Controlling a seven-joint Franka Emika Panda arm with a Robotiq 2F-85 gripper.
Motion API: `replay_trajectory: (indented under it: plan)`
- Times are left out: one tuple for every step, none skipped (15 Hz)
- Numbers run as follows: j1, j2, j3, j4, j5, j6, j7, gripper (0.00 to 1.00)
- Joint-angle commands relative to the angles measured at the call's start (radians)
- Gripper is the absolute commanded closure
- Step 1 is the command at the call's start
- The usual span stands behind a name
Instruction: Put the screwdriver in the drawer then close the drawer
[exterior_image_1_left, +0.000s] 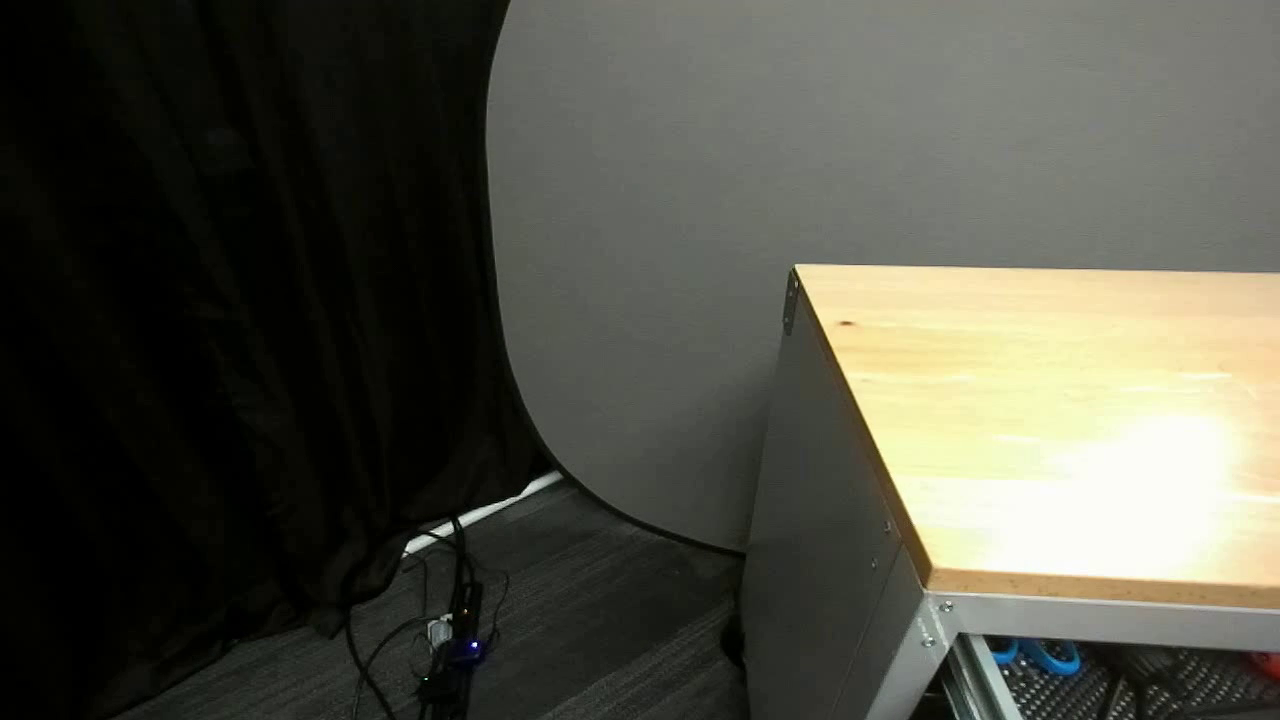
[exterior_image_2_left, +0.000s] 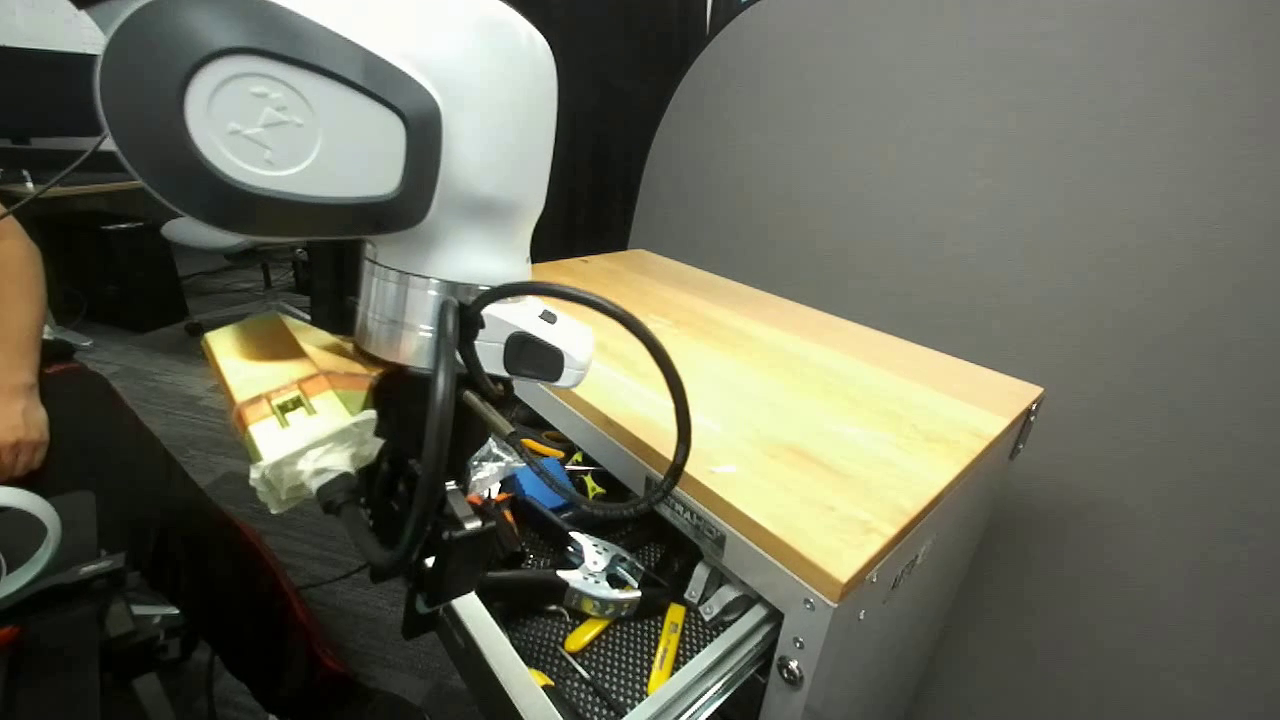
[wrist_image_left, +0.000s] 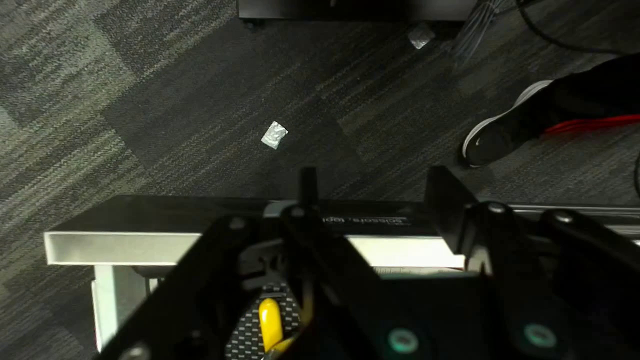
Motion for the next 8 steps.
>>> replay_trajectory:
  plan:
    - [-0.016,0.05,-0.01,0.007,0.015,0.072,0.0,0.73]
    - [-0.02,0.066,-0.012,0.011,0.021,0.083,-0.004,0.81]
    - [-0.025,0.084,-0.014,0.016,0.03,0.098,-0.009,0.88]
    - [-0.029,0.104,-0.014,0.021,0.036,0.118,-0.014,0.9]
    - [-0.034,0.125,-0.013,0.031,0.042,0.131,-0.016,0.93]
    - [-0.037,0.144,-0.01,0.04,0.047,0.141,-0.018,0.94]
    - [-0.041,0.166,-0.006,0.053,0.056,0.153,-0.022,0.95]
    - [-0.044,0.19,0.0,0.069,0.07,0.164,-0.029,0.91]
